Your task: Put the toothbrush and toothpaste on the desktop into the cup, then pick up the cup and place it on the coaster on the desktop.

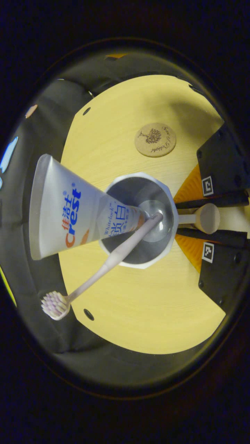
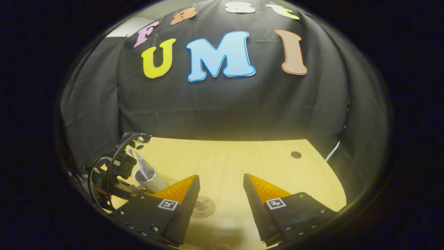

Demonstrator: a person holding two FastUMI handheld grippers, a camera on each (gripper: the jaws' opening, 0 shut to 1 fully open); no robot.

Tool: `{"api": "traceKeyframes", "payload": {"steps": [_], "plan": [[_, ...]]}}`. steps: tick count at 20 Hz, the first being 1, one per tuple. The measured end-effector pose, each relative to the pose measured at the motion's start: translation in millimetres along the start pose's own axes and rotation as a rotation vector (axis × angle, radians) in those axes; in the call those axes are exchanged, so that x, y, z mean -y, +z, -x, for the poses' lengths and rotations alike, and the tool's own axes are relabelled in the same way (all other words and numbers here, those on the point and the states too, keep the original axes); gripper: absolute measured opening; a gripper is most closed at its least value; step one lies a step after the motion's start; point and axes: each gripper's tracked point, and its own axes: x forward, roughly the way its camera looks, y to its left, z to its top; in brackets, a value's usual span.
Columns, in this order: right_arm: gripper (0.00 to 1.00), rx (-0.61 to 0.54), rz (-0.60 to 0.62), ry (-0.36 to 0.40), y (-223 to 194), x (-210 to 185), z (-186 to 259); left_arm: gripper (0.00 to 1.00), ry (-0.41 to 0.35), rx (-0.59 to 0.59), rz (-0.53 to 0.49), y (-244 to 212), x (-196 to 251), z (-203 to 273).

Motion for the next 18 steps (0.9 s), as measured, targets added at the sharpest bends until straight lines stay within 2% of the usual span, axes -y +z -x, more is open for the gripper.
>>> {"api": "traceKeyframes", "payload": {"steps": [1,2,3,5,6,7,8,9,10,11,12,13,14,15,16,18], "plan": [[0.76,-0.002,-0.003,-0.001,-0.1,1.5,0.7,0.34,0.003,0.011,-0.010,1.4,3.1,-1.4],[0.76,-0.002,-0.006,-0.005,-1.6,4.5,0.3,0.39,-0.001,0.021,-0.014,0.6,8.6,-2.0],[0.76,-0.003,-0.008,-0.007,-2.4,5.7,1.7,0.34,-0.012,0.033,-0.009,2.8,15.4,-1.2],[0.76,-0.007,-0.011,-0.010,-3.3,7.3,3.2,0.34,-0.023,0.057,-0.015,8.5,26.9,1.8],[0.76,-0.006,-0.011,-0.011,-3.1,7.6,3.6,0.39,-0.024,0.065,-0.030,11.2,32.2,3.9],[0.76,-0.002,-0.011,-0.015,-1.9,9.6,4.8,0.39,-0.038,0.073,-0.038,14.2,40.6,6.0],[0.76,0.000,-0.010,-0.018,-0.7,11.8,4.3,0.34,-0.057,0.073,-0.044,14.9,51.6,8.0],[0.76,0.002,-0.012,-0.019,-0.5,12.5,5.5,0.39,-0.078,0.070,-0.048,16.0,63.7,10.3],[0.76,0.003,-0.014,-0.021,-0.5,13.9,7.1,0.27,-0.099,0.069,-0.051,15.3,77.0,12.8],[0.76,0.005,-0.016,-0.022,0.1,16.3,8.3,0.33,-0.116,0.066,-0.058,14.3,89.4,13.7],[0.76,0.007,-0.018,-0.025,0.0,18.9,9.0,0.34,-0.131,0.062,-0.064,13.5,100.7,14.2],[0.76,0.008,-0.020,-0.028,0.8,20.7,10.0,0.34,-0.146,0.056,-0.068,12.0,112.5,15.1],[0.76,0.009,-0.023,-0.032,-0.3,24.3,11.1,0.27,-0.161,0.047,-0.072,9.3,123.8,16.2],[0.76,0.008,-0.025,-0.037,0.0,27.3,12.6,0.40,-0.174,0.039,-0.076,7.4,133.7,16.5],[0.76,0.008,-0.028,-0.042,-1.2,30.9,13.8,0.34,-0.184,0.033,-0.080,5.2,142.2,15.8],[0.76,0.007,-0.037,-0.051,-2.9,37.8,16.8,0.34,-0.197,0.017,-0.089,1.7,156.3,13.5]]}}
